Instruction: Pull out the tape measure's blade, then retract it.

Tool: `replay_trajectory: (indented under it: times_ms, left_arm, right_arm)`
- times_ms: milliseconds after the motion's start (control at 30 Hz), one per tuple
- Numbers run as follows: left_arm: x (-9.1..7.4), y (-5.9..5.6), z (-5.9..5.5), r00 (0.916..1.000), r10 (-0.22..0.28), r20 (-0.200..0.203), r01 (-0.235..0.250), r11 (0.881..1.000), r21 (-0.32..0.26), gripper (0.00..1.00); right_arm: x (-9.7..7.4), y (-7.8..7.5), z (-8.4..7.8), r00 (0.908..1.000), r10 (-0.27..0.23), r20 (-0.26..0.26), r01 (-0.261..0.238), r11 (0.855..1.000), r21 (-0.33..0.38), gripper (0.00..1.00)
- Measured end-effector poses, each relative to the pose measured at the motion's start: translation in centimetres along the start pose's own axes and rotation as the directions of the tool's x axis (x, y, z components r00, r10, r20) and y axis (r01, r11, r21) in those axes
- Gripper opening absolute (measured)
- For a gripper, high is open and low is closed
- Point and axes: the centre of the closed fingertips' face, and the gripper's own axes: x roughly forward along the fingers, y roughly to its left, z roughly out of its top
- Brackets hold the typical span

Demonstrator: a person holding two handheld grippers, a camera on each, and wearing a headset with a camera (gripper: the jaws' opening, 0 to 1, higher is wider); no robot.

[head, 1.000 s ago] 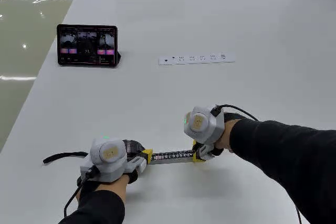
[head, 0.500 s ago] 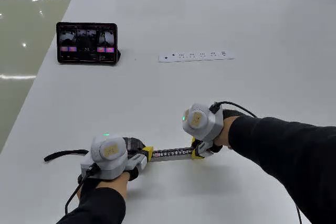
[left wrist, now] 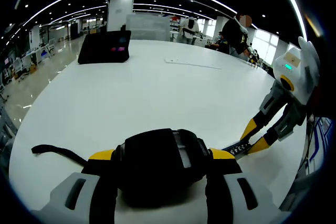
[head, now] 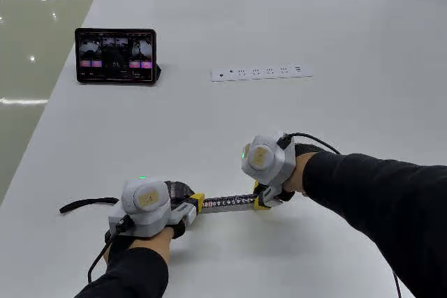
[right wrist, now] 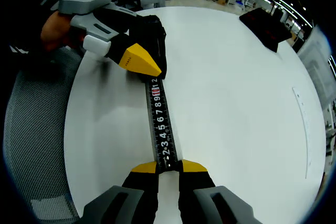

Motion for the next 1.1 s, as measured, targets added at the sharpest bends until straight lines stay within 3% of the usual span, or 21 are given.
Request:
replay_trajectory:
  times_ms: [1100]
  left_arm:
    - [-0.13, 0.02, 0.13, 0.9994, -0.033, 0.011, 0.033, 0.999, 0.005, 0.64]
  right_arm:
    - [0.35, 0.22, 0.89, 0.9993, 0.025, 0.029, -0.025, 1.0, -0.008, 0.1]
